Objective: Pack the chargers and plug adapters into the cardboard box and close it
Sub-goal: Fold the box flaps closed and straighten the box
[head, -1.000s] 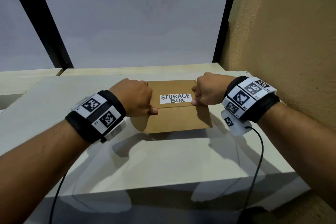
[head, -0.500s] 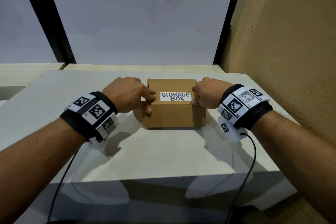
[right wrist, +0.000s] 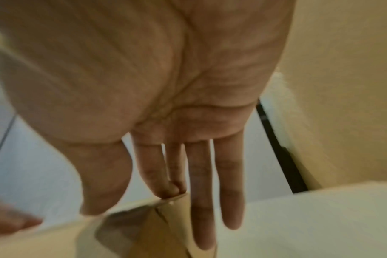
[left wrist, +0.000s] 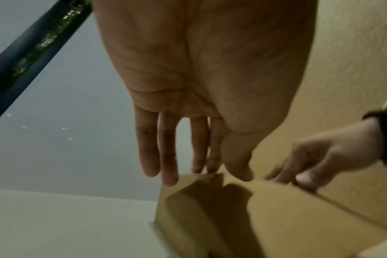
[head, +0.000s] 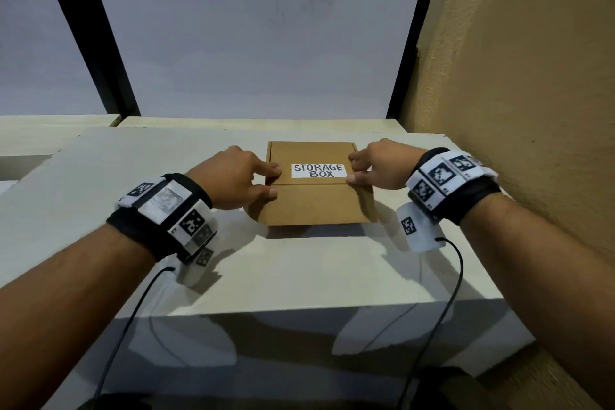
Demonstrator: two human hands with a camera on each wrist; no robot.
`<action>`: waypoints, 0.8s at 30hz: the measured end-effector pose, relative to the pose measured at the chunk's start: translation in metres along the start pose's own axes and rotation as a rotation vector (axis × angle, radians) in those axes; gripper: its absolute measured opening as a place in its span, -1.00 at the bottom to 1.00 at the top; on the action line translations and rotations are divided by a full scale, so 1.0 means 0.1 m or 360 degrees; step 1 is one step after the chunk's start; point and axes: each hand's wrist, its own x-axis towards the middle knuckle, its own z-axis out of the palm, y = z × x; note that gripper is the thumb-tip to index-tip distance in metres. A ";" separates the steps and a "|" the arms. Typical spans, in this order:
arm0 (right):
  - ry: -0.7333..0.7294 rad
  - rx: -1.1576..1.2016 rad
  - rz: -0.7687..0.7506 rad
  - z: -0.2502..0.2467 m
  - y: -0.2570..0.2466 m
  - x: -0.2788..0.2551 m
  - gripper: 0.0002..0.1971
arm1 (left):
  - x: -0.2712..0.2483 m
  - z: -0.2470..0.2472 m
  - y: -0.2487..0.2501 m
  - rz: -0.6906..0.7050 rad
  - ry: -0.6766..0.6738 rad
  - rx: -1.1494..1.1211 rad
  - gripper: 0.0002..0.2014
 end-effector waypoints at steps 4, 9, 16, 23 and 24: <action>0.0132 0.0412 0.0139 0.08 0.14 -0.28 -0.49 | -0.08 -0.10 0.07 -0.0204 0.0290 -0.0201 -0.66; 0.0173 0.0938 0.0339 0.28 0.11 -0.31 -0.56 | -0.15 -0.02 0.06 -0.0498 -0.0034 -0.0080 -0.37; 0.0150 0.1107 0.0375 0.28 -0.04 -0.29 -0.42 | -0.17 0.13 0.12 -0.0547 -0.0225 -0.0423 -0.53; 0.0184 0.1126 0.0346 0.27 -0.07 -0.33 -0.51 | -0.15 0.21 0.19 -0.0651 -0.0246 -0.1003 -0.34; 0.0185 0.1143 0.0349 0.28 -0.07 -0.34 -0.50 | -0.14 0.21 0.20 -0.0654 -0.0242 -0.1020 -0.32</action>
